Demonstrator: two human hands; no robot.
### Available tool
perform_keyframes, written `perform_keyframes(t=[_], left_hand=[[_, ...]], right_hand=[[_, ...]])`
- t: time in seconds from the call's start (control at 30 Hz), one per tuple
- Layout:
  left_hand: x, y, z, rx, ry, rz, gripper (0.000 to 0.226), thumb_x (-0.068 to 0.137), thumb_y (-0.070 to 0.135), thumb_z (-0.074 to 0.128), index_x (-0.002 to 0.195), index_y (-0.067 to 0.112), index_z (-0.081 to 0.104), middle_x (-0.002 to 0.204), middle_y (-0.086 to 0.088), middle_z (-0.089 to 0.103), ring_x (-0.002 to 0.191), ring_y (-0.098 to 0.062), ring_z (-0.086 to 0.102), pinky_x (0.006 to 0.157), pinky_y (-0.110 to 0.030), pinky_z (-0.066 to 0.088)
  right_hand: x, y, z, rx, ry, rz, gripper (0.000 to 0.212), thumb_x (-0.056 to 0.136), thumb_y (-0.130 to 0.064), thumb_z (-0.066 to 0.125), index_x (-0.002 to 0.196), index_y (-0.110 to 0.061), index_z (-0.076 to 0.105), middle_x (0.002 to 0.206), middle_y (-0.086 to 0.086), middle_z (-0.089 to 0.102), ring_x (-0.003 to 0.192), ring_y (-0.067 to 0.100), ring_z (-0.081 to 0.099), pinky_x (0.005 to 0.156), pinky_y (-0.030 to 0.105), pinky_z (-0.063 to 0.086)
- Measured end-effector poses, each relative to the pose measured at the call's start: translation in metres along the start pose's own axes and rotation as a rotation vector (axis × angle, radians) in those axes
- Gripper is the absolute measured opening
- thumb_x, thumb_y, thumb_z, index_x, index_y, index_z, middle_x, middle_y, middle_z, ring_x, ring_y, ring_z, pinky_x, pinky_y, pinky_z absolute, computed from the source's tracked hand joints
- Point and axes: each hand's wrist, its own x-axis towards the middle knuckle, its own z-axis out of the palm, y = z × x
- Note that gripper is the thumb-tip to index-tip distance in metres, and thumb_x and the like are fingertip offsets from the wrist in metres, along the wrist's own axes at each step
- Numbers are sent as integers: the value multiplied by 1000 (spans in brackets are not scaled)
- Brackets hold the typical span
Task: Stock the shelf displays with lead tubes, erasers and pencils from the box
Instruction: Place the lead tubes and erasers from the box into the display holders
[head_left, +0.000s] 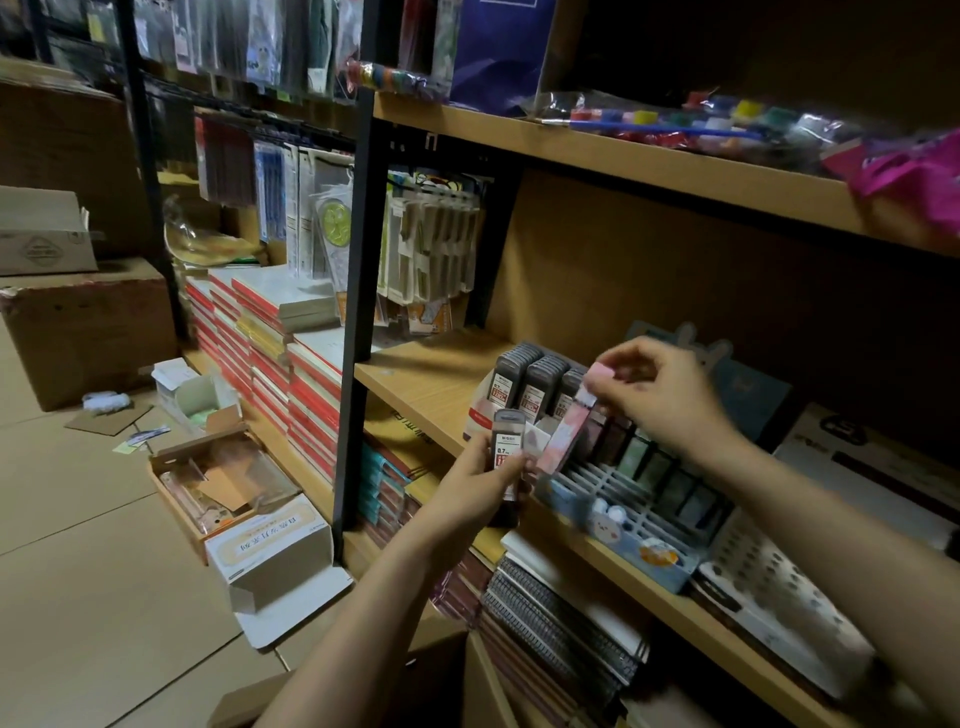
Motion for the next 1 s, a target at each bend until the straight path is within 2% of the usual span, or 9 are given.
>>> perform_keyframes(t=[0.1,0.2,0.3,0.37,0.5,0.6,0.7,0.87,1.0], left_hand=[[3,-5,1,5,13,0,32,100,16,48,131,25,48,115,-11,63,94,-23,63,81,-38,55],[5,-10,4,33,24,-16,34,99,12,48,129,27,50,116,-14,61,98,-26,63,89,-46,55],[5,-13,9,48,40,-12,32,97,11,51,125,27,54,113,-10,64,99,-24,66,84,-39,57],[5,-13,10,90,63,3,31,96,11,53,124,25,55,115,-6,64,100,-21,67,82,-36,58],[4,-11,10,129,96,42,24,94,10,58,113,25,62,111,-2,66,97,-17,68,82,-38,58],[3,-10,7,151,133,62,22,92,9,62,108,23,65,106,-4,70,99,-21,68,89,-46,56],[5,-12,3,146,154,61,21,89,8,64,107,20,66,106,-8,70,100,-23,67,90,-47,55],[8,-14,1,123,164,68,21,88,9,66,103,22,66,105,-7,69,96,-19,69,82,-38,58],[8,-16,1,118,159,72,22,87,9,67,101,26,65,99,-4,70,90,-14,70,76,-32,59]], right_hand=[[3,1,-35,-135,81,-46,16,79,-18,79,89,-24,68,84,-5,71,76,7,70,67,23,58],[-3,6,-48,-298,72,-67,18,78,-18,80,89,-25,67,83,-8,70,75,3,67,68,20,55],[-12,13,-44,-430,70,-127,18,80,-18,79,93,-22,68,82,-10,66,74,-5,61,63,6,46],[-16,17,-38,-462,85,-157,16,80,-17,78,92,-20,67,81,-8,66,72,-3,60,60,3,41],[-20,23,-26,-485,91,-180,20,82,-14,77,87,-23,60,82,-5,64,71,2,58,59,3,36],[-21,27,-22,-496,93,-202,21,81,-12,77,84,-22,58,84,-3,65,72,6,59,61,5,37],[-20,26,-22,-490,100,-209,20,81,-11,77,84,-20,60,85,-1,66,75,10,61,63,8,37],[-17,26,-17,-469,102,-197,21,80,-12,78,82,-23,60,79,-8,62,71,3,58,61,7,38],[-16,33,-12,-536,111,-184,17,80,-15,78,82,-17,62,79,-5,59,72,12,59,62,20,43]])
